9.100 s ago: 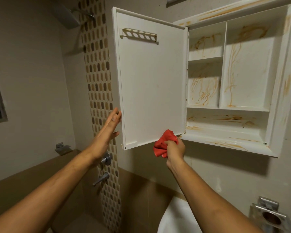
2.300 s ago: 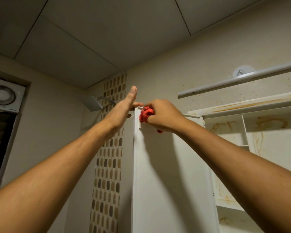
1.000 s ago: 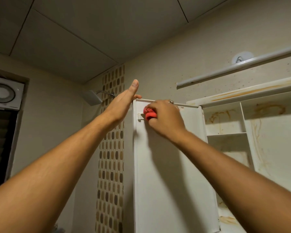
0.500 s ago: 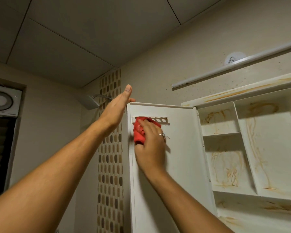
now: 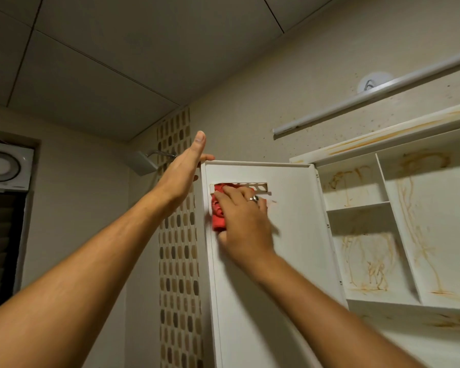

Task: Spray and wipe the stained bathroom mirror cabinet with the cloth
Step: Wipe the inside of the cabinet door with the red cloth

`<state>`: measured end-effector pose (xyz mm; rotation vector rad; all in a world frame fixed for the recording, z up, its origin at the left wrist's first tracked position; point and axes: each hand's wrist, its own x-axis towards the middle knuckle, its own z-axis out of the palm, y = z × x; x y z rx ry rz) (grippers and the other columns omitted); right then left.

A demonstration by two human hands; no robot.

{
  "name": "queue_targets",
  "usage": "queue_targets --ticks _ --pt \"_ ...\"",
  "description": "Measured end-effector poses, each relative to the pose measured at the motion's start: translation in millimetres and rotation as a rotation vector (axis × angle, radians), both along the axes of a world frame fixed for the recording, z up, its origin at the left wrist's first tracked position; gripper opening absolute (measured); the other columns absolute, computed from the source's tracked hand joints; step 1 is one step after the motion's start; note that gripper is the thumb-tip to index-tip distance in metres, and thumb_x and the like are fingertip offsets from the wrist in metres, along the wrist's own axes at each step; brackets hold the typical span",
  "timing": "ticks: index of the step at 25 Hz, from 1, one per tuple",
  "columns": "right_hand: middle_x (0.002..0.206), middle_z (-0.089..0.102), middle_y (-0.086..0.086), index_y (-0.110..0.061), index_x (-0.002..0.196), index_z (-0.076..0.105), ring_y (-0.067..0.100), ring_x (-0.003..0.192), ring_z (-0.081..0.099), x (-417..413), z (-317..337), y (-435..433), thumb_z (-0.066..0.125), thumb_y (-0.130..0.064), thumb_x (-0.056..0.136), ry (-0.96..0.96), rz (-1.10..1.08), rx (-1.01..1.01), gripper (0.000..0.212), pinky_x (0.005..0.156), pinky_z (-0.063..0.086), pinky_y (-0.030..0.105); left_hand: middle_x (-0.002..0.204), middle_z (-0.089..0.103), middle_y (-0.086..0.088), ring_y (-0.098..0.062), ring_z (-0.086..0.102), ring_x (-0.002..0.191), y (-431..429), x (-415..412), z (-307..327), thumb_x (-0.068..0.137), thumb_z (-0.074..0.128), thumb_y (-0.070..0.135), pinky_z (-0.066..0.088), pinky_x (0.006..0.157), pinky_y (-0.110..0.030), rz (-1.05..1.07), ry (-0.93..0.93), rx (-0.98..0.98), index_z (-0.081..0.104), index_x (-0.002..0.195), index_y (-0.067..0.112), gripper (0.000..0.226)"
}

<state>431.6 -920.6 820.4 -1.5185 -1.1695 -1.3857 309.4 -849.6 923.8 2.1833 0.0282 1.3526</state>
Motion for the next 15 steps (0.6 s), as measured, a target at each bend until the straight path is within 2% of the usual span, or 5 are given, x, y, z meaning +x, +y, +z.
queue_targets --ticks 2,6,9,11,15 --pt "0.129 0.067 -0.001 -0.024 0.137 0.057 0.026 0.123 0.056 34.4 3.2 -25.2 0.077 -0.018 0.081 -0.001 -0.038 -0.027 0.059 0.104 0.04 0.046 0.155 0.05 0.005 -0.022 0.042 0.144 1.2 -0.4 1.0 0.079 0.02 0.091 0.025 0.116 -0.051 -0.024 0.004 -0.005 0.048 0.146 0.033 0.092" --pt "0.121 0.066 0.004 -0.025 0.138 0.047 0.029 0.116 0.056 30.0 5.7 -20.3 0.078 -0.012 0.075 0.405 -0.027 0.148 0.071 0.104 0.04 0.043 0.154 0.05 0.006 -0.021 0.043 0.141 0.4 -0.6 0.1 0.078 0.021 0.091 0.025 0.117 -0.054 -0.015 0.004 0.003 0.046 0.15 0.028 0.099" --pt "0.116 0.067 0.0 -0.028 0.134 0.048 0.026 0.106 0.059 -9.2 -0.3 7.0 0.082 -0.024 0.071 0.179 0.057 0.045 0.071 0.096 0.046 0.043 0.153 0.052 0.006 -0.019 0.043 0.141 0.3 -0.8 -1.3 0.08 0.02 0.091 0.027 0.112 -0.049 -0.021 0.004 0.008 0.051 0.145 0.032 0.094" --pt "0.115 0.068 -0.001 -0.027 0.132 0.052 0.025 0.106 0.06 8.6 1.6 -13.7 0.079 -0.023 0.073 0.049 0.008 -0.048 0.065 0.101 0.044 0.046 0.154 0.051 0.005 -0.016 0.044 0.141 -2.1 -3.6 -3.2 0.081 0.02 0.091 0.028 0.107 -0.041 -0.066 -0.01 0.006 0.06 0.119 0.044 0.073" --pt "0.12 0.068 -0.006 -0.027 0.121 0.062 0.027 0.114 0.053 60.9 0.7 -49.7 0.066 -0.009 0.075 0.255 -0.171 -0.015 0.049 0.098 0.037 0.042 0.153 0.051 0.007 -0.016 0.043 0.139 -6.0 -5.2 -3.0 0.073 0.022 0.097 0.026 0.115 -0.049 -0.074 0.006 -0.008 0.058 0.105 0.051 0.066"
